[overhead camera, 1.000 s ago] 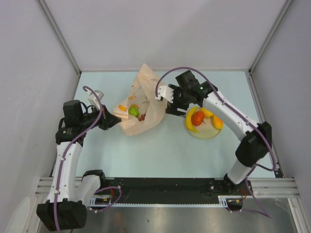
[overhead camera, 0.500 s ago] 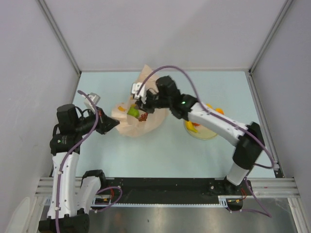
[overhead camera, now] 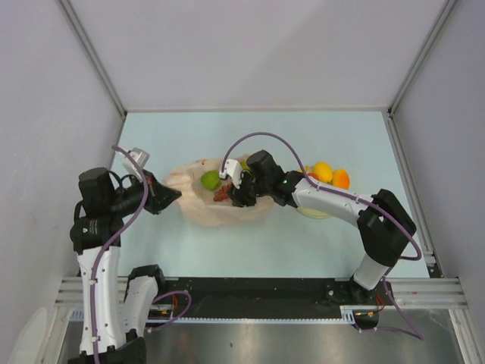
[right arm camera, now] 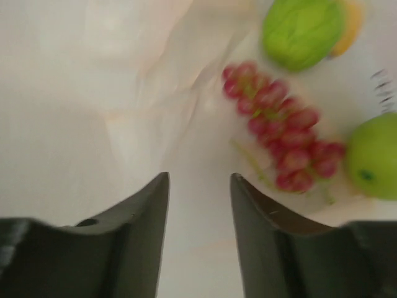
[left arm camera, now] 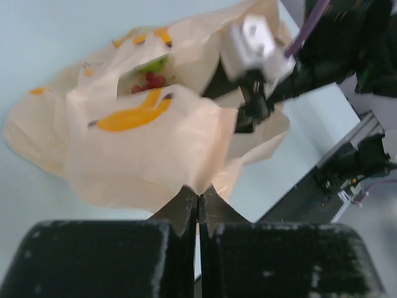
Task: Take the fake fruits out of the plastic bag
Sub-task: Take out the fake fruit from the plastic bag.
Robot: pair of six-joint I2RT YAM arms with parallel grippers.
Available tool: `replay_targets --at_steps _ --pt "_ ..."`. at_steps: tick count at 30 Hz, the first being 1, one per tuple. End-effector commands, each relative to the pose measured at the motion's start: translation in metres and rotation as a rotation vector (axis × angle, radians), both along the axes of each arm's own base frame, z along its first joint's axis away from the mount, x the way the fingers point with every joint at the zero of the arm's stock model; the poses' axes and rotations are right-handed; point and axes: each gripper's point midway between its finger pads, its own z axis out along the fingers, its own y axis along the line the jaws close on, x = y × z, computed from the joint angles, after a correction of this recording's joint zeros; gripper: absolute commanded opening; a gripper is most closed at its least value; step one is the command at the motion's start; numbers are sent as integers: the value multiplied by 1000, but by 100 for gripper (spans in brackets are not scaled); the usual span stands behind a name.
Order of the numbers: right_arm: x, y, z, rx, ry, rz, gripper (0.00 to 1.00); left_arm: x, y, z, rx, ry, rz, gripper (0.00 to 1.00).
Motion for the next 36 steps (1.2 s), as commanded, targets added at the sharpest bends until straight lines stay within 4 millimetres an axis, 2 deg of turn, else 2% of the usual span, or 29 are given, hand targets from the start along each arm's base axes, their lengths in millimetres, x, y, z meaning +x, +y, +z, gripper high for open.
replay_targets --at_steps 1,2,3,5,6,7,13,15,16,17,18,19,20,22,23,24,26,30,33,34,36 --pt "52 41 60 228 -128 -165 60 -28 -3 -42 15 227 -68 0" --pt "55 48 57 242 -97 -191 69 -38 -4 -51 9 298 -83 0" --pt "63 59 55 246 -84 -201 70 -44 -7 -53 -1 335 -107 0" --pt "66 69 41 239 -47 -207 71 -56 -9 -59 -18 426 -132 0" --pt "73 74 29 230 -27 -241 71 -60 -12 -57 -31 436 -145 0" --pt "74 79 27 236 -20 -259 70 -61 -13 -54 -30 424 -152 0" --pt "95 88 22 263 -25 -408 73 -56 -8 -68 -12 445 -118 0" --pt "106 88 24 267 -41 -456 77 -54 -7 -70 -12 425 -102 0" --pt "109 90 11 248 -31 -466 81 -53 -8 -73 -20 426 -96 1" --pt "116 94 19 265 -39 -472 85 -53 -8 -73 -21 418 -95 0" --pt "119 96 16 261 -37 -472 89 -53 -8 -74 -22 415 -92 0" --pt "121 98 3 244 -10 -484 99 -52 -8 -75 -22 416 -94 0" --pt "124 106 8 263 -1 -466 100 -52 -8 -75 -20 416 -92 0" --pt "128 110 -1 254 23 -456 100 -50 -7 -76 -20 424 -95 0" --pt "129 111 -20 226 42 -461 100 -49 -7 -76 -21 430 -93 0" --pt "135 115 -15 238 36 -461 100 -48 -7 -75 -20 431 -94 0" --pt "140 115 -33 215 49 -474 100 -46 -5 -74 -18 440 -93 0" --pt "146 115 -37 207 37 -475 93 -41 -4 -72 -7 428 -92 0" --pt "146 113 -27 207 37 -461 75 -37 -4 -72 -14 419 -93 0" --pt "149 112 -18 213 22 -435 62 -32 -4 -70 -18 404 -90 0" --pt "142 114 -1 233 30 -382 55 -27 -5 -67 -33 393 -94 0"
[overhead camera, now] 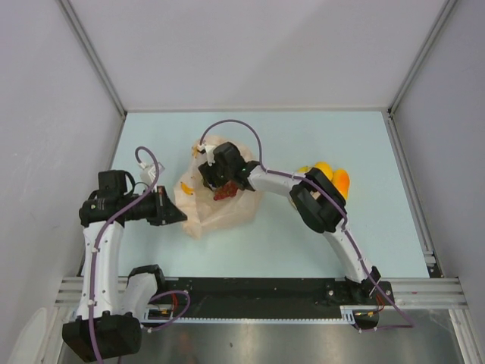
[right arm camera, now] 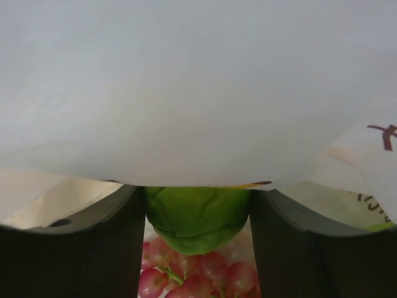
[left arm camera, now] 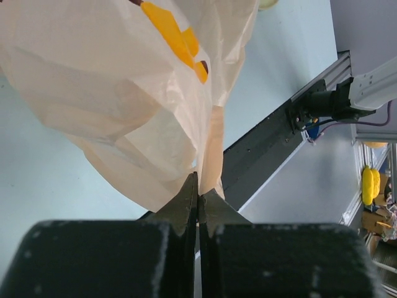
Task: Take the fake fruits out of the plastic bag
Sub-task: Take out the fake fruit from the plastic bag, then place the fake fruit on the plate.
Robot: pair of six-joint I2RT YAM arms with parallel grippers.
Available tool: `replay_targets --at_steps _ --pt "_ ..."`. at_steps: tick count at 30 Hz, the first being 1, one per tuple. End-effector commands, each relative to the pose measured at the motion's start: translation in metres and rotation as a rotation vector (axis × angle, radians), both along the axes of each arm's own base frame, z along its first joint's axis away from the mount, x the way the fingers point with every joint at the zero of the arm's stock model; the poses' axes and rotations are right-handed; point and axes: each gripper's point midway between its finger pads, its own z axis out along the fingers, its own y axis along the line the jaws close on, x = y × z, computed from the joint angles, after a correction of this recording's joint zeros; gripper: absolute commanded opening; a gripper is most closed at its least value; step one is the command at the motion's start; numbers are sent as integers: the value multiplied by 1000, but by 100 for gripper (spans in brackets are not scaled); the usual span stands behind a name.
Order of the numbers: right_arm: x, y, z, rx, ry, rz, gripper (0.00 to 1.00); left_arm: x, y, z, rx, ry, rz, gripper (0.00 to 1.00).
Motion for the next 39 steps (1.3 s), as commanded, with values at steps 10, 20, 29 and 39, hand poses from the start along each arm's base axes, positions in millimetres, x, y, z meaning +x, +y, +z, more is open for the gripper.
replay_targets --at_steps 10,20,29,39 --pt "-78 -35 238 389 -41 492 47 77 2 31 -99 -203 99 0" --pt "-99 -142 278 232 -209 458 48 107 7 44 -106 -251 138 0" --pt "-125 -319 166 -272 -103 249 47 118 8 33 -135 -221 163 0" --pt "-124 -404 92 -562 -26 163 51 132 3 41 -134 -225 138 1"
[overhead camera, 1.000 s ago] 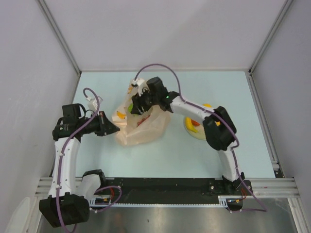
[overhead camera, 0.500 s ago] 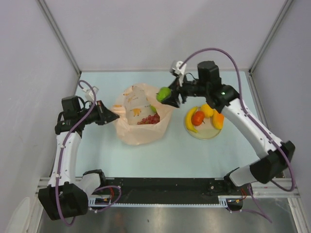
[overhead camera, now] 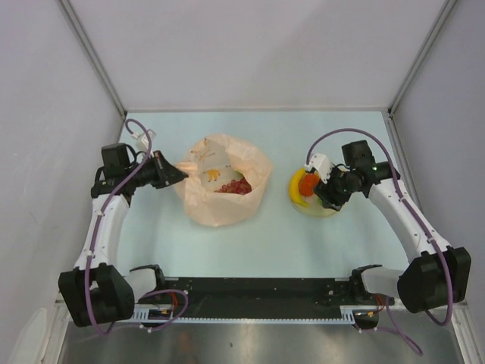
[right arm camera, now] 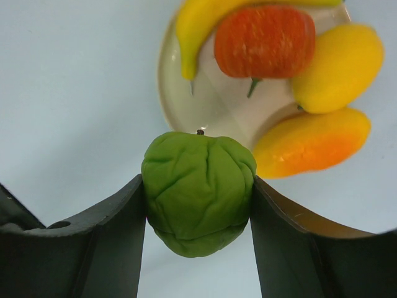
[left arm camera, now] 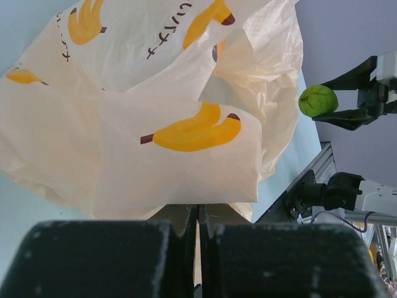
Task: Take the fake fruits out of the plastic bag
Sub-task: Place the fake fruit on the plate.
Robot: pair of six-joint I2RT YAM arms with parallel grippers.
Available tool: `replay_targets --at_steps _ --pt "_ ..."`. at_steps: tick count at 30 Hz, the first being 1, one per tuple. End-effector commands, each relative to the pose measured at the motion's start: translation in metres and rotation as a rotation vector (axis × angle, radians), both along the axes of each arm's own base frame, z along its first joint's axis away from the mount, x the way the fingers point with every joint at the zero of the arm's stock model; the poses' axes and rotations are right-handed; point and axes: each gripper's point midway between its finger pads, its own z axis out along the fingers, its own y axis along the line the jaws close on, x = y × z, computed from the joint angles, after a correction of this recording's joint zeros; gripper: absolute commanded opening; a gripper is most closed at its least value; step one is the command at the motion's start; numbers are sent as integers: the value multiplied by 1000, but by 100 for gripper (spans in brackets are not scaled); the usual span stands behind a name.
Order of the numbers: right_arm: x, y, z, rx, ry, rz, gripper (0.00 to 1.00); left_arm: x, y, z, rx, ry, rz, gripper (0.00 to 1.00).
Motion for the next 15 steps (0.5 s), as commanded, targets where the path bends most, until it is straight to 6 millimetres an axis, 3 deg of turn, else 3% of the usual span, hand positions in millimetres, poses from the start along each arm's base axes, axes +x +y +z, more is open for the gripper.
replay_targets --at_steps 1,7,11,15 --pt "9 -26 -10 -124 -68 29 52 4 -4 27 9 -90 -21 0" --pt "21 -29 -47 -177 -82 89 55 -5 -4 20 17 -79 -19 0" --pt "47 -32 -53 -236 -169 72 57 -9 -6 24 16 -94 -38 0" --pt "56 -26 -56 -252 -226 100 57 -9 -5 24 24 -98 -37 0"
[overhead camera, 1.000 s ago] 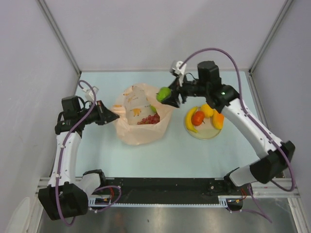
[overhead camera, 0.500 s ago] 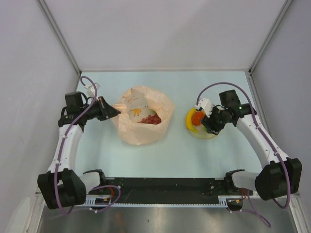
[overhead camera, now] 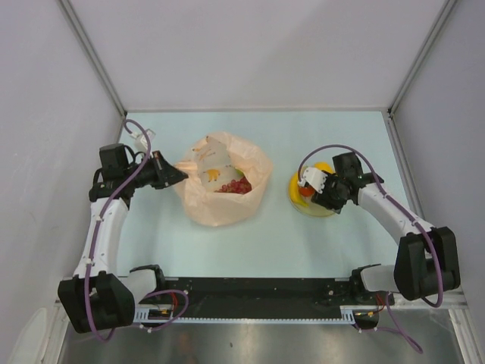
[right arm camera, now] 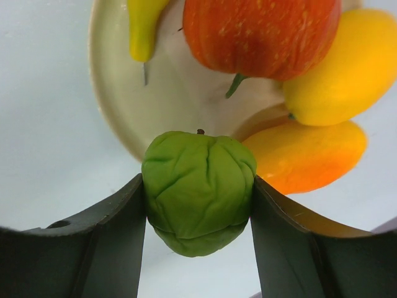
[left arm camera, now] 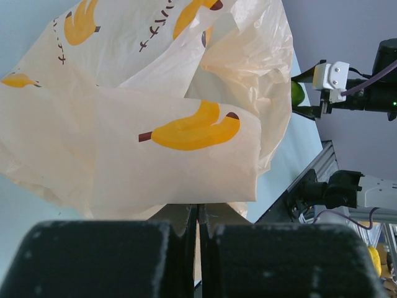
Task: Take the fake fruits out of the plastic bag
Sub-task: Place the fake fruit on the plate.
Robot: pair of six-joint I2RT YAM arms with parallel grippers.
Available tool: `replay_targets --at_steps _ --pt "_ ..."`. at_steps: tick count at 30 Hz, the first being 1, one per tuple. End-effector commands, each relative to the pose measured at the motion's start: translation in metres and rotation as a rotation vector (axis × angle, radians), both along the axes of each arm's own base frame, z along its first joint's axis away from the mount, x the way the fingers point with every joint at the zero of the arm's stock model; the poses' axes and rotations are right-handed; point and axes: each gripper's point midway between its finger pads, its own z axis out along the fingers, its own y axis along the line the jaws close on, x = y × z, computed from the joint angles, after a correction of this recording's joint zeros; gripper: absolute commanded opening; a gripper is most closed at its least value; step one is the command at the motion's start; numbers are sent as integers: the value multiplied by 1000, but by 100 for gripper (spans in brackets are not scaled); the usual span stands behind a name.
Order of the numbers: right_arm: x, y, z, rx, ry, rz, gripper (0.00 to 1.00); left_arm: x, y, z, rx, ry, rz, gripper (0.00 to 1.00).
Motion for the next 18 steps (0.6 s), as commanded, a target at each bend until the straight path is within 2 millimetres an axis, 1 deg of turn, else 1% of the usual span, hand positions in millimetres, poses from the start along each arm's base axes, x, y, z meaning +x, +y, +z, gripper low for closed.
replay_targets --at_steps 1,3,8,11,18 --pt "31 7 11 -34 -160 52 58 -3 -3 12 15 -61 -33 0" --pt "30 7 3 -48 -151 60 59 -4 -3 11 17 -57 -29 0" --pt "34 7 -7 -71 -152 70 59 -6 -2 5 25 -53 -26 0" --pt "37 5 -9 -86 -163 67 59 -6 -2 5 29 -53 -27 0" --pt "36 1 -13 -98 -154 57 62 -3 -2 5 24 -51 -29 0"
